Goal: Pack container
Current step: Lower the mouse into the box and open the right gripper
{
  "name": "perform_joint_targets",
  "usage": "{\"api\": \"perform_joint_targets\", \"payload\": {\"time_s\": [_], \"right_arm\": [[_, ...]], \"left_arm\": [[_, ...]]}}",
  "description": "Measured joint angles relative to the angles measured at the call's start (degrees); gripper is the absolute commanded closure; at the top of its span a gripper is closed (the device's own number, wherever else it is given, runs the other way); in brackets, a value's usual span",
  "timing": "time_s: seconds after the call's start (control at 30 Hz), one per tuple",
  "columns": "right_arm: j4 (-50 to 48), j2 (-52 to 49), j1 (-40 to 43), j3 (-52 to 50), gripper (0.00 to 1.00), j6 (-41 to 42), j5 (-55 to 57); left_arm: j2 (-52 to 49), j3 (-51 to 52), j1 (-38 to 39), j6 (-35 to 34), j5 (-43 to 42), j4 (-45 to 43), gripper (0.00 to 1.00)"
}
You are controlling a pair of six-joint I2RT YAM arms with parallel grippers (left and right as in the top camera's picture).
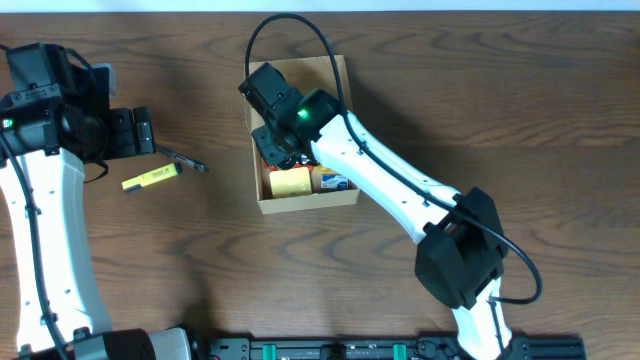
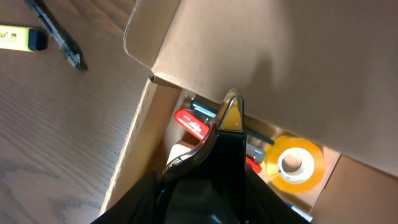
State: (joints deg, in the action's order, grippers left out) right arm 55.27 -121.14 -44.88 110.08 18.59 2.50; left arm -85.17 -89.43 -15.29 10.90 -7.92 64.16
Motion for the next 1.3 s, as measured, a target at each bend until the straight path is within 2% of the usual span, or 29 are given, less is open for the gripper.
{"api": "perform_joint_targets", "payload": {"time_s": [0.43,0.77,1.3], "right_arm": [[5.35,0.00,-1.18,0.00,0.99,6.27,-0.20],[5.03,-1.27,-4.83,0.00,0.99,8.33,-0.11],[3.39,-5.33,-4.85,0.00,0.99,10.58,1.22]], "left_arm": [[0.00,0.00,0.00,0.00,0.00,-0.11,0.05],[0.00,0.00,0.00,0.00,0.00,-0.09,0.05],[0.00,0.00,0.00,0.00,0.00,-0.07,0.05]]}}
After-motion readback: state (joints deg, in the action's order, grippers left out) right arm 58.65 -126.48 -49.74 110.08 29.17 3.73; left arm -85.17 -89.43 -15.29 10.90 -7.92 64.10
